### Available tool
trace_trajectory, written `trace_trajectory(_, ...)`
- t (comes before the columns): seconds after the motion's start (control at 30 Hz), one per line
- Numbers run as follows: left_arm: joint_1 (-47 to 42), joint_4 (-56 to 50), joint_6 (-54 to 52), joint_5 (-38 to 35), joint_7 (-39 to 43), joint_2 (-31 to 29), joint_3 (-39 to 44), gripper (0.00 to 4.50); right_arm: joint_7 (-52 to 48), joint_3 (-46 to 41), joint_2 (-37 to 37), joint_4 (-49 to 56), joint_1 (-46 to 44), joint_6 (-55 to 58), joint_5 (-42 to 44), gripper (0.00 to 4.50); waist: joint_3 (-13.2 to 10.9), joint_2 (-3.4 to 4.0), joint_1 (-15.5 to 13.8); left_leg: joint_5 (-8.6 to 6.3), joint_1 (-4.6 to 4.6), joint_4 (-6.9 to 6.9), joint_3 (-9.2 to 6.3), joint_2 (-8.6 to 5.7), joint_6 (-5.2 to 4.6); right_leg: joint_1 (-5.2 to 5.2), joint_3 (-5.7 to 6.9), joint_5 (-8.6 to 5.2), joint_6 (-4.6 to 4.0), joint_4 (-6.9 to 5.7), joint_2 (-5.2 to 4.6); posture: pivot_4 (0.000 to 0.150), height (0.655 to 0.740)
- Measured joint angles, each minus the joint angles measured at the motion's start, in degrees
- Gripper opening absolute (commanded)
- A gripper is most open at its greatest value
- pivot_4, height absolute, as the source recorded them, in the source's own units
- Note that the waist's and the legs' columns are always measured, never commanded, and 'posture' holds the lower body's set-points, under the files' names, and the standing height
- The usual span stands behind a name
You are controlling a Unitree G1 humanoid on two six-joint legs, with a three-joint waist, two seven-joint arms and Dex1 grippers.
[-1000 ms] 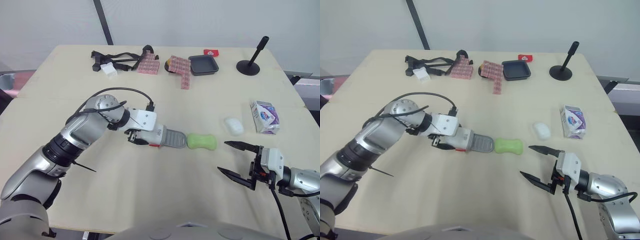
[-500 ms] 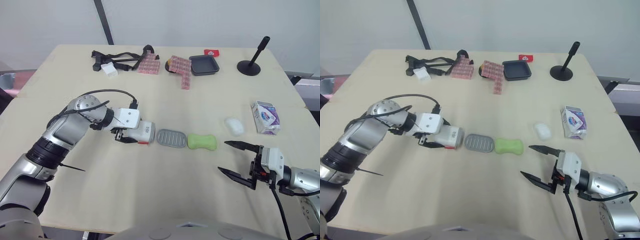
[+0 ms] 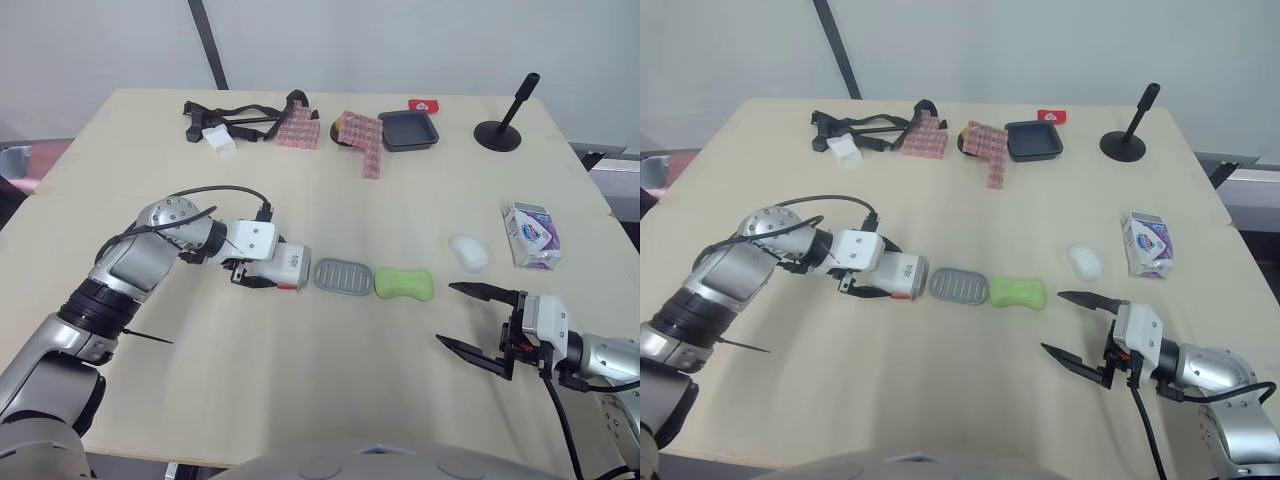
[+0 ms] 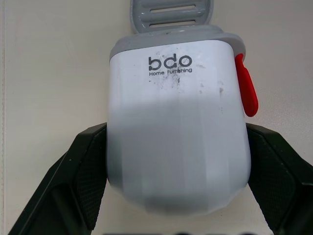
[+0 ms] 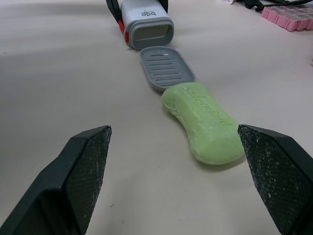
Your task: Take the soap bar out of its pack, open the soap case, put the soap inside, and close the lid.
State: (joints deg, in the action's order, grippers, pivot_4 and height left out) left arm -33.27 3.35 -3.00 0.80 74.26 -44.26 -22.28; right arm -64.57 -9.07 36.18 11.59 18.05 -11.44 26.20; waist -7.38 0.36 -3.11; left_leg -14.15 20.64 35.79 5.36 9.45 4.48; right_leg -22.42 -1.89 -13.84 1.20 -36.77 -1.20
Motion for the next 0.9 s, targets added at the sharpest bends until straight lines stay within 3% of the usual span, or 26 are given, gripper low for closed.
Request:
trace_trajectory(0.07,0.0,0.0,-0.1,-0.1,0.0,0.0,0.0,3.47,0.0,0.0,0.0,0.0,0.0,0.0,0.0,4.45,0.0,0.00,0.0,0.00,0.00,0.00,0.00,0.00,0.00,0.00,0.01,0.00,0.00,0.00,-0.01,0.150,0.7374)
trace_trajectory(0.1,0.0,0.1,-0.3,-0.1,0.1,0.1,0.1,4.49,0.0,0.0,0.0,0.0,0.0,0.0,0.0,4.50,0.0,0.00,0.0,0.00,0.00,0.00,0.00,0.00,-0.01,0.00,0.01,0.00,0.00,0.00,-0.01,0.150,0.7374)
trace_trajectory(0.53,0.0,0.0,-1.6,-4.0,3.5,0.2,2.7,4.50,0.3,0.0,0.0,0.1,0.1,0.4,0.0,4.50,0.0,0.00,0.1,0.00,0.01,0.00,0.00,0.00,-0.01,-0.01,0.04,-0.01,-0.01,0.00,-0.02,0.150,0.7374)
trace_trajectory(0.8,0.8,-4.2,-5.8,-14.9,3.1,2.0,11.6,4.50,0.3,-0.2,0.3,0.2,0.0,1.1,0.0,4.50,0.0,0.00,0.1,0.01,0.04,0.00,0.00,0.00,-0.03,-0.02,0.07,-0.06,-0.10,0.00,-0.05,0.150,0.7374)
trace_trajectory(0.9,5.8,-7.2,-6.3,-18.9,0.3,3.5,16.2,4.50,0.3,-0.5,1.3,0.5,-0.4,1.8,0.0,4.50,0.0,0.04,0.5,0.00,0.05,0.00,0.02,0.00,-0.04,-0.03,0.04,-0.02,-0.03,0.03,-0.04,0.150,0.7374)
